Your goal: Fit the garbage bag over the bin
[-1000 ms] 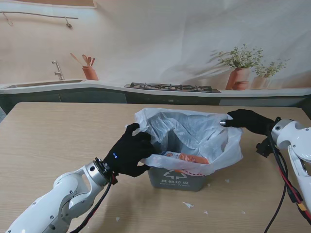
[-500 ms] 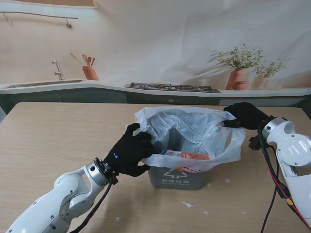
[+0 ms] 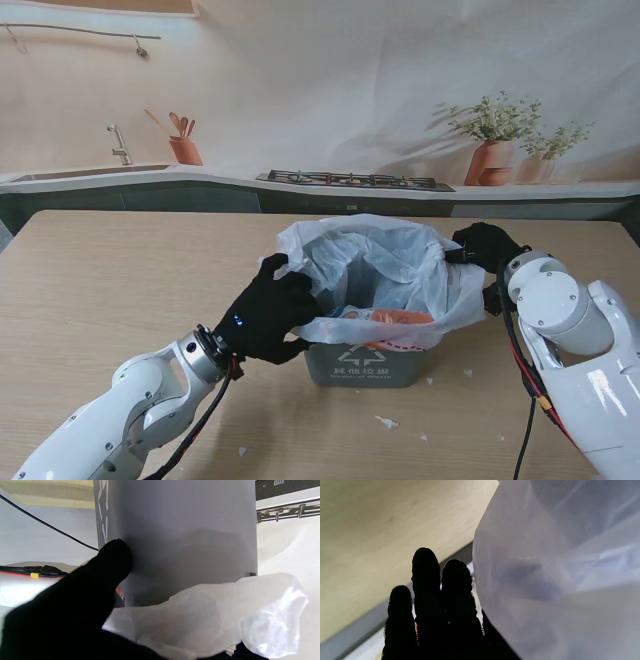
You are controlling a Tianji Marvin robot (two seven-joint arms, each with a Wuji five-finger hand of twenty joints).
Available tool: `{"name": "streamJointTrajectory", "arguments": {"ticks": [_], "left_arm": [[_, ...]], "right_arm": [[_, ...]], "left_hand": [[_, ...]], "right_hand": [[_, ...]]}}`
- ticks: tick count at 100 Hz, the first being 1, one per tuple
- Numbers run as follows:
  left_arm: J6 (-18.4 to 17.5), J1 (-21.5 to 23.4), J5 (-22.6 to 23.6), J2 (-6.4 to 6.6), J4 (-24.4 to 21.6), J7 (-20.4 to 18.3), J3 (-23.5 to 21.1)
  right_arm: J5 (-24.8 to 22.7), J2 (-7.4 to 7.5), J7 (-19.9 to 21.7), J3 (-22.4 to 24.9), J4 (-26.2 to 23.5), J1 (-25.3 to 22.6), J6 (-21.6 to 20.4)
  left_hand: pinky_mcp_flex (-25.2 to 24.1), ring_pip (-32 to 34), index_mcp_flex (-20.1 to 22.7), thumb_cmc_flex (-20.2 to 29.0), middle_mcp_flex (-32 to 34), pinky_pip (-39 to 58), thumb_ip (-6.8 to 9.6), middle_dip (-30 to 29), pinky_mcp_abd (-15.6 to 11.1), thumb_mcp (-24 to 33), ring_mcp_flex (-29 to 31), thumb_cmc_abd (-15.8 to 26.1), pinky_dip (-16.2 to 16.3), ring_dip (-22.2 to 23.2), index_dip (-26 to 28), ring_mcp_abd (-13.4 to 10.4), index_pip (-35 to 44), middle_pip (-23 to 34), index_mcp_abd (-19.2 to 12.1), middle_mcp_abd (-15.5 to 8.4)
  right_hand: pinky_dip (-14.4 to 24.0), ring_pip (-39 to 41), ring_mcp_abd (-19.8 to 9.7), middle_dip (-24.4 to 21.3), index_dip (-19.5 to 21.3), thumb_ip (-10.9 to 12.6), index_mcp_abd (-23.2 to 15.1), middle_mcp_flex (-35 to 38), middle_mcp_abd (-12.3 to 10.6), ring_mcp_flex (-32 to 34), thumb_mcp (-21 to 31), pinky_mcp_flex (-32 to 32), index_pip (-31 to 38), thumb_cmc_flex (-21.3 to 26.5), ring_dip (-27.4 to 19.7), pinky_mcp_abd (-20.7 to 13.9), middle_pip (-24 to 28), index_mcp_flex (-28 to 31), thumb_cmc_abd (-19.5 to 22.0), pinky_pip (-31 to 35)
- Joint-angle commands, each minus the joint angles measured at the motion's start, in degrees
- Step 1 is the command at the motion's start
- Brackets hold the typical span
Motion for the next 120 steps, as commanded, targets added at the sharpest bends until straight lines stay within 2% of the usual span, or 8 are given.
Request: {"name": "streamJointTrajectory", "arguments": {"ticks": [1,15,36,73,79,85,99,120], "left_arm": [[0.0,1.2,0.6,0.52,2.3,-1.9,0.6],[0.1,1.1,0.6,0.51,2.3,-1.9,0.8],[0.5,1.2,0.4,0.46,2.2,-2.2,0.7],[0.6,1.0,0.6,0.49,2.4,-2.0,0.9],[0.6,1.0,0.6,0.5,2.4,-2.0,0.9],[0.6,0.9,0.5,0.5,2.4,-2.2,0.9],[0.6,0.9,0.3,0.48,2.4,-2.4,1.0],[0.9,0.9,0.3,0.47,2.3,-2.6,1.0]], "right_arm": [[0.9,0.17,3.2,-0.4,0.0,-0.5,2.7],[3.1,0.86,6.7,-0.2,0.2,-0.6,4.8],[6.9,0.37,4.9,1.4,6.1,-1.5,-11.1],[4.3,1.93,11.7,-0.7,7.8,-0.2,-5.1],[4.6,1.65,10.4,-0.4,8.0,-0.5,-6.8],[4.9,1.37,9.0,0.1,8.0,-1.2,-8.4],[7.1,0.63,5.6,2.9,7.1,-3.5,-13.9],[12.7,-1.47,-2.7,7.3,4.1,-7.1,-19.2]], "left_hand": [[-0.3,1.2,4.1,2.4,0.0,1.6,2.98,0.5,-0.4,2.4,2.0,0.1,0.8,0.7,0.0,0.4,1.4,0.0,-3.6,-1.9],[-0.3,1.3,4.2,2.4,0.2,1.6,3.0,0.5,-0.4,2.5,2.0,0.0,0.8,0.7,0.0,0.4,1.5,0.1,-3.5,-1.8],[-0.3,1.3,4.5,2.3,0.5,1.6,3.25,0.6,-0.4,3.1,2.1,-0.2,0.8,0.7,0.1,0.6,1.7,0.1,-3.2,-1.7],[-0.3,1.3,4.4,2.2,0.5,1.6,3.23,0.7,-0.4,3.3,2.0,-0.3,0.8,0.7,0.3,0.6,1.6,0.0,-3.2,-1.6],[-0.3,1.4,4.5,2.1,0.5,1.6,3.24,0.7,-0.4,3.3,2.1,-0.3,0.8,0.7,0.3,0.6,1.6,0.0,-3.3,-1.7],[-0.3,1.3,4.6,2.1,0.6,1.6,3.28,0.7,-0.4,3.4,2.1,-0.4,0.8,0.7,0.3,0.5,1.7,0.0,-3.3,-1.8],[-0.3,1.3,4.5,1.9,0.6,1.6,3.67,0.8,-0.4,3.9,2.1,-0.3,0.8,0.7,0.7,0.5,1.9,0.0,-3.4,-1.8],[-0.3,1.3,4.4,1.7,0.6,1.4,3.99,1.0,-0.4,4.4,2.0,-0.5,0.7,0.7,1.0,0.6,2.0,-0.1,-3.4,-1.8]], "right_hand": [[0.0,1.4,0.8,0.6,1.6,0.1,1.2,1.2,2.8,-0.6,5.7,-0.6,1.6,3.2,0.7,0.3,1.9,2.0,0.6,1.3],[-0.1,-0.1,-0.4,-0.4,1.6,0.2,-1.3,-0.8,0.9,-2.4,3.9,-1.4,0.2,3.2,0.2,-0.4,0.6,0.9,1.5,0.8],[0.3,-1.1,-2.5,-2.0,2.2,1.0,-6.0,-3.6,-3.3,-4.0,-0.3,-2.6,-0.3,3.0,0.1,-1.6,-0.1,-2.2,3.2,0.3],[1.0,-1.4,-0.9,-1.6,0.4,0.9,-2.7,-6.1,-1.0,-6.5,-2.2,-5.6,-1.2,1.4,0.3,-2.7,-0.6,-3.5,5.0,-0.7],[2.0,-2.6,-1.3,-2.8,-0.1,1.7,-1.6,-9.9,-1.8,-9.3,-4.5,-7.6,-5.2,-2.3,0.3,-3.7,-2.6,-5.9,5.7,-1.3],[5.6,-7.2,-2.3,-6.7,6.0,9.5,1.5,-22.4,-3.5,-17.3,-6.2,-11.8,-19.9,-11.7,-0.9,-6.0,-6.0,-13.0,9.6,-3.4],[8.7,-17.9,-8.9,-13.5,-1.4,10.6,0.7,-45.8,-9.7,-32.1,-20.1,-19.4,-23.9,-18.3,-5.9,-9.6,-11.8,-35.7,13.2,-5.6],[9.3,-24.0,-10.6,-17.7,-7.5,11.7,-0.4,-48.7,-11.4,-34.9,-24.2,-20.0,-22.1,-19.7,-9.1,-9.9,-20.0,-44.2,14.7,-6.5]]}}
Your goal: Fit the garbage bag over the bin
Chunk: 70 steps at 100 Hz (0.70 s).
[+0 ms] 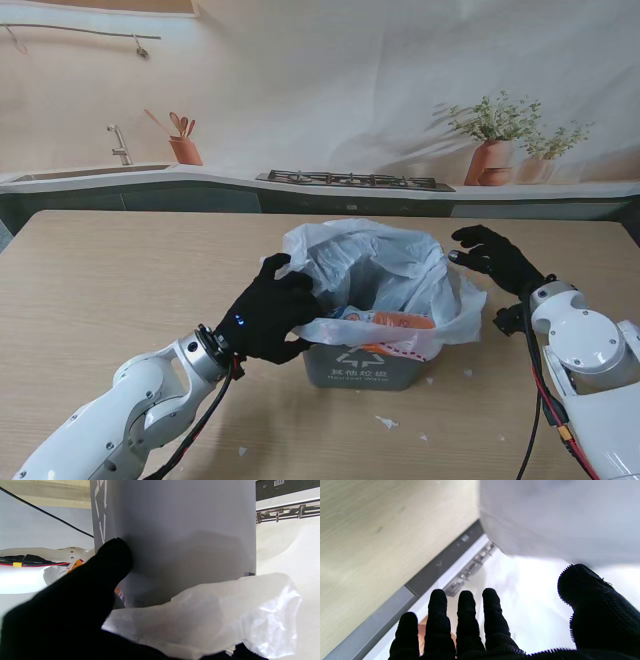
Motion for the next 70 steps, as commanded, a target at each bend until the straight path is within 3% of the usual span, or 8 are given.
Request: {"name": "streamJointTrajectory", "arguments": {"ticks": [1,18,36,53,59,70], "left_arm": [[0.5,1.2,0.5,0.47,2.3,-2.3,0.7],[0.6,1.1,0.4,0.44,2.3,-2.3,0.8],[0.6,1.1,0.4,0.44,2.2,-2.4,0.9],[0.9,1.2,0.3,0.41,2.2,-2.3,1.2],[0.9,1.2,0.3,0.41,2.2,-2.3,1.3],[1.0,1.2,0.3,0.4,2.1,-2.3,1.4]], "right_arm": [[2.0,-0.86,0.9,0.9,-1.7,-1.0,-1.0],[4.8,-2.26,-4.7,3.2,-5.3,-3.9,-3.8],[-0.1,-2.97,-11.2,5.0,-8.5,-7.0,-12.9],[-4.1,-2.45,-11.6,6.0,-12.5,-10.2,-21.8],[-6.6,-2.11,-11.5,5.9,-13.5,-11.0,-24.9],[-10.4,-1.43,-10.7,4.6,-14.9,-11.6,-28.3]], "left_hand": [[-0.2,1.4,4.5,1.7,0.6,1.4,3.99,1.0,0.4,4.3,2.0,0.0,0.7,0.7,0.7,1.1,1.7,-0.1,-3.4,-1.8],[-0.2,1.4,4.5,1.7,0.6,1.4,3.9,1.1,0.4,4.2,2.1,0.1,0.7,0.7,0.8,1.1,1.6,-0.2,-3.3,-1.8],[-0.2,1.3,4.4,1.6,0.6,1.4,3.84,1.1,0.4,4.1,2.1,0.2,0.7,0.7,0.8,1.0,1.6,-0.2,-3.5,-1.8],[-0.2,1.3,4.5,1.6,0.6,1.4,3.79,1.1,0.3,4.0,2.1,0.2,0.7,0.7,0.8,1.1,1.5,-0.3,-3.5,-1.8],[-0.1,1.3,4.4,1.7,0.6,1.5,3.77,1.1,0.2,4.0,2.1,0.2,0.7,0.7,0.8,1.0,1.5,-0.3,-3.5,-1.8],[-0.2,1.3,4.4,1.6,0.6,1.6,3.75,1.1,0.2,4.0,2.1,0.3,0.8,0.7,0.8,1.0,1.5,-0.3,-3.5,-1.9]], "right_hand": [[1.9,-1.4,-2.3,-1.1,-1.8,2.2,-1.7,-1.3,-2.4,-1.7,-1.5,-0.8,1.2,-2.2,-1.0,-1.9,-2.6,-3.1,1.4,-1.4],[2.0,-1.6,-1.8,-0.1,-3.1,2.4,-2.9,-1.4,-2.0,-1.0,-0.5,0.3,3.0,-1.3,-1.1,-1.3,-0.6,-2.2,0.6,-1.3],[1.4,-1.4,-1.7,0.8,-4.0,2.2,-5.0,-1.5,-2.0,-0.3,2.9,1.9,4.9,0.2,-1.0,-0.7,1.5,0.6,-1.2,-1.5],[0.7,-0.2,-1.3,1.5,-3.9,1.6,-6.6,4.0,-1.5,2.6,8.1,4.5,5.2,1.4,-0.3,0.3,3.2,6.1,-3.3,-1.4],[-0.3,0.7,-0.6,1.7,-3.5,1.5,-7.6,8.2,-1.4,5.5,11.3,7.3,5.0,2.0,0.1,1.8,2.7,10.4,-4.5,-1.2],[-2.0,0.7,-0.6,1.9,-3.0,1.2,-9.2,12.1,-2.2,8.0,14.2,10.1,4.3,2.4,0.3,2.9,1.9,13.8,-5.7,-1.2]]}}
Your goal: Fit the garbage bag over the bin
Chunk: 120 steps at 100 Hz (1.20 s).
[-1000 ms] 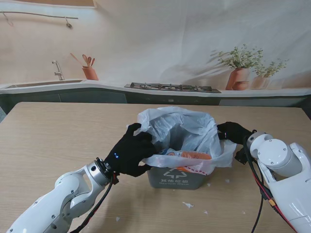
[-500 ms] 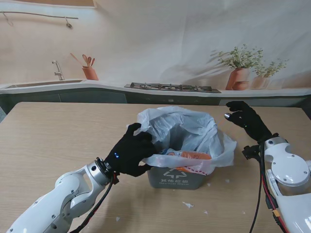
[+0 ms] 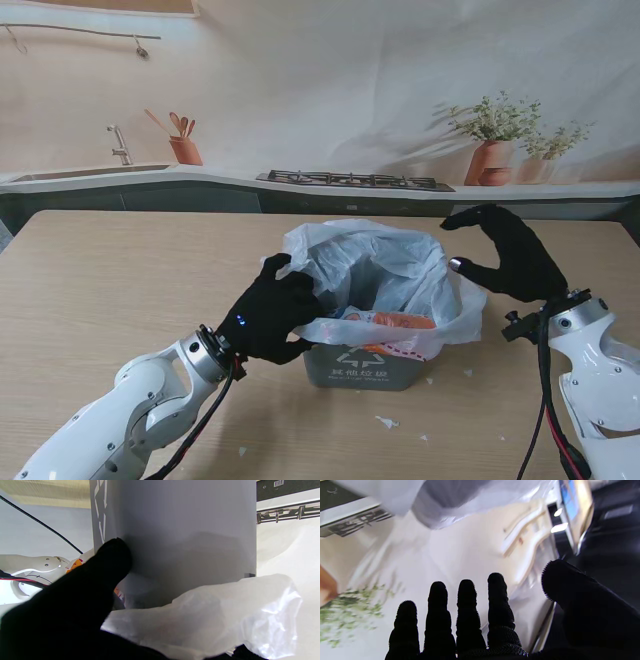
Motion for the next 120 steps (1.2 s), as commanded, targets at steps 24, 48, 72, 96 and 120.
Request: {"name": "streamJointTrajectory", "arguments": {"ticks": [24,48,72,96,120], "left_arm": [[0.4,1.4,0.6,0.38,2.1,-2.1,0.8],[0.6,1.4,0.5,0.35,2.1,-2.1,0.9],[0.9,1.4,0.3,0.31,1.9,-2.3,1.2],[1.3,1.5,0.3,0.3,1.6,-2.5,1.4],[1.5,1.7,0.3,0.26,1.3,-2.1,1.5]], "right_arm": [[-5.8,1.72,5.7,-4.5,-2.1,-0.8,-1.9],[-6.3,3.17,11.9,-4.7,-3.1,-2.2,-2.2],[-8.5,3.79,13.8,-4.3,-3.9,-3.9,-3.6],[-11.7,4.03,13.2,-5.1,-3.0,-4.1,-6.6],[-16.6,3.49,8.4,-6.0,-1.2,-2.8,-9.4]], "left_hand": [[-0.1,1.3,4.5,2.2,0.7,1.7,3.75,1.1,0.2,3.4,2.2,0.2,0.8,0.7,0.5,1.1,1.1,-0.2,-3.4,-1.7],[-0.1,1.3,4.5,2.1,0.7,1.7,3.72,1.1,0.2,3.3,2.1,0.3,0.8,0.7,0.5,1.0,1.2,-0.2,-3.4,-1.7],[-0.1,1.4,4.6,2.2,0.9,2.1,3.76,1.1,0.1,3.6,2.3,0.1,1.0,0.7,0.5,1.1,1.3,-0.1,-2.9,-1.5],[-0.1,1.7,4.7,2.2,1.0,2.4,3.83,1.2,0.1,3.9,2.4,0.1,1.2,0.9,0.4,1.3,1.4,0.0,-2.5,-1.2],[0.0,1.7,4.3,1.9,0.7,3.3,3.79,1.2,-0.3,3.7,2.1,0.2,1.6,0.9,0.4,1.4,1.4,0.0,-2.5,-1.3]], "right_hand": [[-3.5,-0.8,-1.1,0.8,0.4,0.6,1.3,2.3,-1.8,1.8,0.5,1.0,-2.0,-1.0,0.0,0.8,-1.4,0.8,-2.5,-1.7],[-3.9,-1.1,-1.7,1.3,0.7,0.8,2.5,3.0,-1.8,1.4,-2.0,-0.5,-2.3,-1.6,-0.1,0.3,-0.6,0.9,-1.7,-1.7],[-4.0,-1.8,-2.3,1.4,0.9,0.7,2.0,1.7,-2.6,0.9,-5.2,-1.6,-3.3,-1.4,-0.4,0.1,-0.5,0.0,-2.4,-1.7],[-5.0,0.3,-1.3,2.0,3.8,1.3,-0.9,10.0,-3.6,6.6,-2.1,0.2,-0.9,0.6,0.5,1.3,1.0,7.4,-3.9,-1.6],[-8.2,2.6,-0.1,3.1,0.2,-10.0,-10.0,19.5,-3.9,12.4,11.2,3.3,14.1,10.4,1.6,2.3,3.0,18.0,-12.5,-0.3]]}}
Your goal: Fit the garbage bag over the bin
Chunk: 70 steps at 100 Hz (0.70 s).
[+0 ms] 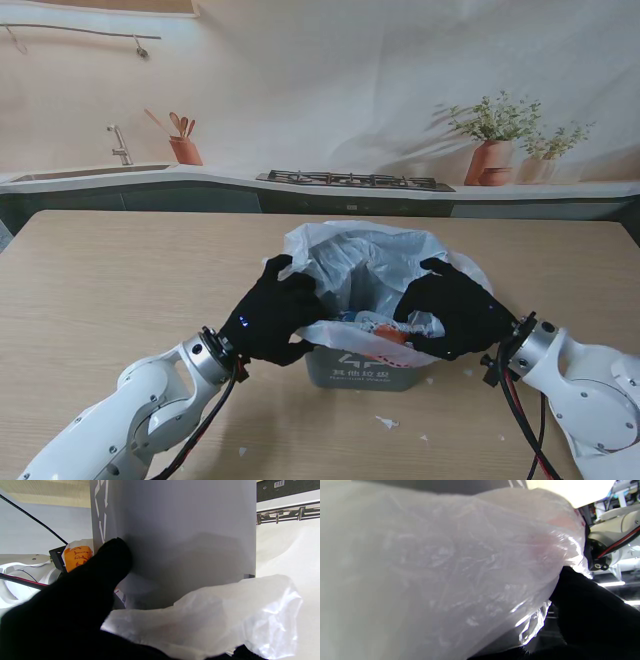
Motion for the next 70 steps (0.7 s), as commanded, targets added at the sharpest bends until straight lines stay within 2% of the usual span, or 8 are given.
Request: {"name": "streamJointTrajectory", "arguments": {"ticks": [1,10,16,23,31,47,61,70], "left_arm": [[0.2,1.5,0.6,0.28,1.8,-1.8,0.8],[-0.3,1.7,0.8,0.2,2.0,-0.3,0.7],[-0.6,2.1,0.9,0.18,1.7,0.4,0.3],[-1.5,2.5,1.1,0.18,1.3,0.9,-0.4],[-2.5,3.1,1.1,0.12,1.0,1.8,-1.1],[-5.7,4.1,0.7,-0.07,0.6,3.3,-2.8],[-9.6,4.7,-1.1,-0.59,0.5,4.3,-4.4],[-12.3,5.4,-3.8,-1.27,0.4,4.5,-5.4]], "right_arm": [[-2.3,-0.83,-1.9,-0.8,1.8,-0.1,-0.4],[-3.9,-1.18,-4.0,-1.2,2.2,0.2,-0.4],[-4.5,-1.36,-5.1,-1.5,2.6,0.4,-0.3],[-4.6,-1.38,-5.2,-1.8,2.7,0.7,-0.3],[-4.6,-1.31,-4.9,-1.9,2.7,0.8,-0.2],[-4.9,-1.5,-5.9,-2.1,3.0,1.1,-0.1],[-5.6,-1.61,-6.7,-2.1,3.0,1.1,-0.1],[-6.0,-1.65,-7.1,-2.2,3.0,1.1,0.0]], "left_hand": [[0.0,1.7,4.1,2.0,0.3,3.4,3.71,1.2,-0.5,3.0,2.1,0.5,1.7,0.9,0.3,1.2,1.3,0.2,-2.5,-0.9],[0.0,1.5,3.0,1.5,-2.3,3.4,3.24,-1.1,-0.5,0.4,1.1,0.0,1.7,1.0,-1.4,1.5,0.7,2.1,-2.0,-0.5],[0.0,0.8,-0.6,-0.4,-7.1,2.5,2.36,-5.6,-0.8,-3.3,-1.6,-0.5,1.3,1.1,-2.7,2.2,-1.9,2.9,0.9,0.7],[0.2,-0.3,-6.2,-8.1,-16.3,1.3,7.03,-7.0,-1.3,-7.6,-6.7,7.5,0.7,1.6,-0.2,3.7,-12.7,1.1,8.4,2.7],[0.3,-1.5,-14.0,-10.6,-24.4,-0.1,6.52,-7.8,-2.1,-12.4,-11.7,8.5,0.0,1.7,-0.7,4.2,-18.0,-0.4,12.0,4.2],[0.6,-9.1,-28.3,-10.8,-36.2,-3.9,5.25,-14.7,-3.2,-23.6,-19.2,10.7,-1.6,-2.1,-6.9,4.6,-27.4,-8.1,12.7,6.3],[0.9,-20.0,-33.6,-10.2,-37.0,-7.6,5.12,-22.7,-4.2,-31.7,-20.1,13.9,-1.6,-6.4,-13.8,4.8,-36.2,-20.3,14.4,8.7],[1.0,-21.9,-35.6,-9.6,-38.0,-9.9,5.28,-25.3,-5.0,-36.1,-20.4,16.1,-1.8,-6.0,-16.3,4.2,-40.5,-25.0,15.3,10.2]], "right_hand": [[-1.4,1.2,0.5,0.7,-2.5,-4.3,-4.7,3.2,-1.4,2.5,5.5,2.7,7.3,6.7,0.9,1.7,1.7,2.2,-6.9,2.9],[-1.7,2.7,0.9,0.7,-0.6,-4.4,-6.4,6.9,-1.4,4.8,8.5,3.9,10.3,9.3,1.5,1.8,2.7,7.5,-7.6,3.3],[-2.0,3.9,1.3,-0.1,0.4,-4.6,-6.8,9.4,-1.3,6.4,9.7,4.6,10.6,9.9,1.9,2.2,3.9,10.0,-8.4,3.6],[-2.1,4.3,1.0,0.2,0.6,-4.7,-6.8,10.8,-1.2,7.1,9.9,4.7,10.5,10.0,2.0,2.3,4.8,10.8,-8.7,3.7],[-2.4,5.5,0.9,1.3,1.3,-4.8,-6.6,12.4,-1.2,8.4,10.2,5.1,10.3,10.0,2.5,2.3,6.6,11.2,-8.8,3.8],[-2.9,9.6,0.5,4.5,2.4,-4.9,-4.9,15.6,-0.3,11.3,11.0,6.3,10.3,10.4,4.2,2.5,9.7,11.7,-8.9,4.4],[-3.3,13.6,-0.3,7.5,2.9,-4.9,-3.7,17.9,1.1,14.1,11.6,7.8,10.4,10.6,5.6,2.9,12.3,12.1,-9.3,5.3],[-3.5,15.8,-0.6,9.1,2.9,-4.9,-2.2,19.1,2.5,15.6,12.0,8.7,10.6,10.9,6.4,3.1,13.4,12.4,-9.7,5.9]]}}
